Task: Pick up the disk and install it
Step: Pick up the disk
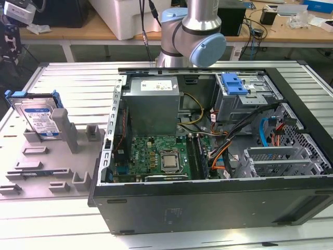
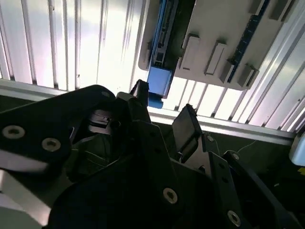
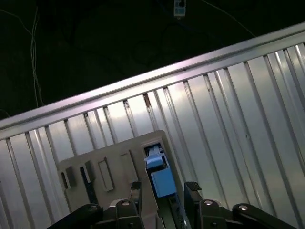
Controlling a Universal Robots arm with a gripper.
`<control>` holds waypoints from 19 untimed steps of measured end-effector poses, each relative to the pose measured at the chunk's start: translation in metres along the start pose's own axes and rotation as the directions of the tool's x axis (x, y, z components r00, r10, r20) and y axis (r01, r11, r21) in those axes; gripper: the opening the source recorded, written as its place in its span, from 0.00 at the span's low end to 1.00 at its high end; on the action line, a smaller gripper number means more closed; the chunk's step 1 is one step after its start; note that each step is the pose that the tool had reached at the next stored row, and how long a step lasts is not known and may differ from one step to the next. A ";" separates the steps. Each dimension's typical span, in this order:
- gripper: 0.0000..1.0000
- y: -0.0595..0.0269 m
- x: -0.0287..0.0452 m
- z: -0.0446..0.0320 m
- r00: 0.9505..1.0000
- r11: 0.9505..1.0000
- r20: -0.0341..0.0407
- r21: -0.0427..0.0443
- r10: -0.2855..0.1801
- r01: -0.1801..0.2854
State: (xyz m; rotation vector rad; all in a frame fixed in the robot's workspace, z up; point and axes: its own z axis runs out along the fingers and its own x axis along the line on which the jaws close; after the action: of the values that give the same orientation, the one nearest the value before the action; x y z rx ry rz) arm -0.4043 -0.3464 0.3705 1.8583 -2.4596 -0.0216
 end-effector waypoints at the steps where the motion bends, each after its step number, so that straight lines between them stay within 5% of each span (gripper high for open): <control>1: 0.48 0.0000 0.0000 0.0001 1.000 1.000 -0.001 0.001 -0.024 0.024; 5: 0.48 -0.0001 0.0000 0.0006 0.989 0.989 -0.007 0.007 -0.148 0.148; 15: 0.48 -0.0001 -0.0001 0.0021 0.939 0.939 -0.018 0.017 -0.343 0.343; 19: 0.48 -0.0001 -0.0001 0.0021 0.934 0.934 -0.019 0.017 -0.357 0.357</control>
State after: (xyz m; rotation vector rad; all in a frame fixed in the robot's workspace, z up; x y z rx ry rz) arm -0.4043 -0.3464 0.3684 2.2774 -2.0830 0.0017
